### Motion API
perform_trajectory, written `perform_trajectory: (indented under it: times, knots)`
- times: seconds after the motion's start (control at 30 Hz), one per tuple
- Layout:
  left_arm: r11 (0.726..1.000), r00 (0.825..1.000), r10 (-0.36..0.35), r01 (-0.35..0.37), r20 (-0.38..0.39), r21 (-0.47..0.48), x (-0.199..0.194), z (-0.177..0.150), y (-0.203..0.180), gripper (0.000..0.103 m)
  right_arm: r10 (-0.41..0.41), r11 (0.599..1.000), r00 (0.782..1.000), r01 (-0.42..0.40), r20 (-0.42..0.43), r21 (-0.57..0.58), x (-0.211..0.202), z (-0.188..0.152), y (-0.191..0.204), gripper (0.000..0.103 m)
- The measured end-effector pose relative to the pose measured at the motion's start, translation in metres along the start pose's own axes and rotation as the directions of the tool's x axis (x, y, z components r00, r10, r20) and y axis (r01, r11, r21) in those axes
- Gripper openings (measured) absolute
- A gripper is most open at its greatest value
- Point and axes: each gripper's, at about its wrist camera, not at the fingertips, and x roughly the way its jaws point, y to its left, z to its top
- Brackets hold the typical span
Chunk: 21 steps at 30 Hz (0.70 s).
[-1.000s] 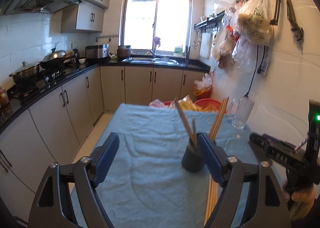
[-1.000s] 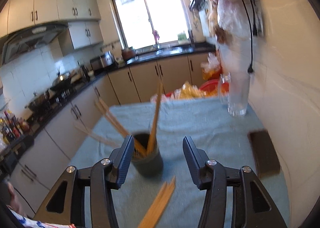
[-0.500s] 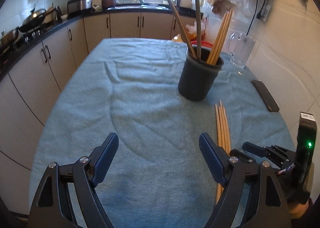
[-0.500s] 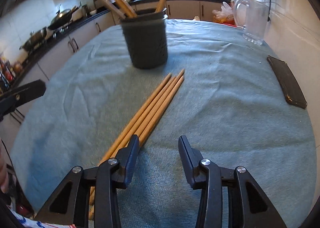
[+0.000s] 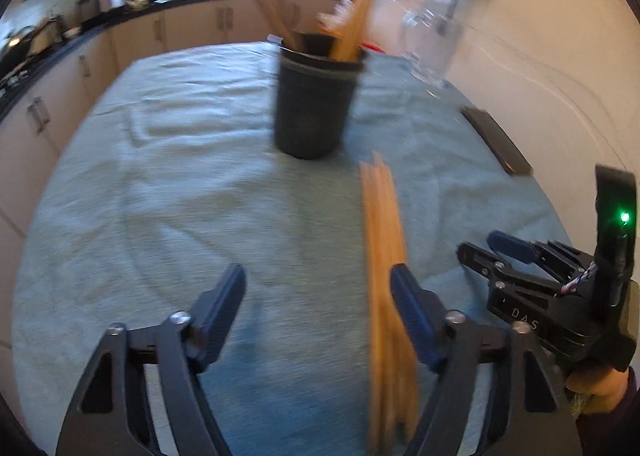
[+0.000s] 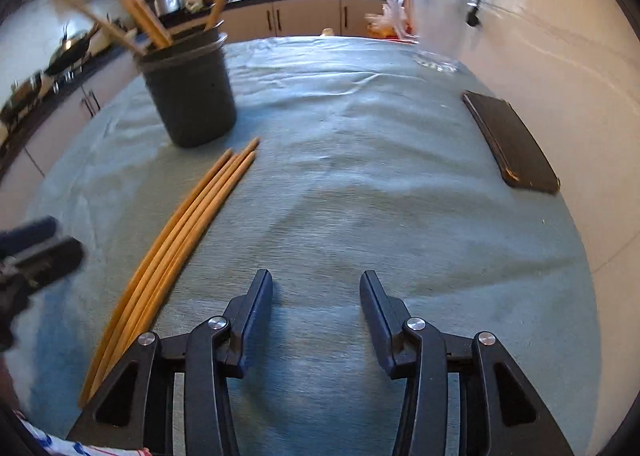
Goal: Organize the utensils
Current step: 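Move both open grippers back to the chopsticks lying on the cloth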
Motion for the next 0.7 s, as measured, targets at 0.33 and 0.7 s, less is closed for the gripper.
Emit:
perform_trajectory:
  times: [0.33, 0.7]
  knots:
    - [0.999, 0.996, -0.013, 0.017, -0.087, 0.040, 0.040, 0.015, -0.013, 0.041, 0.046, 0.999, 0.999, -0.047, 0.022, 0.025, -0.004, -0.002, -0.007, 0.053]
    - [0.992, 0.998, 0.045, -0.051, -0.054, -0.119, 0.011, 0.016, 0.056, 0.038, 0.150, 0.988, 0.989, -0.150, -0.006, 0.031, 0.002, 0.007, 0.012, 0.053]
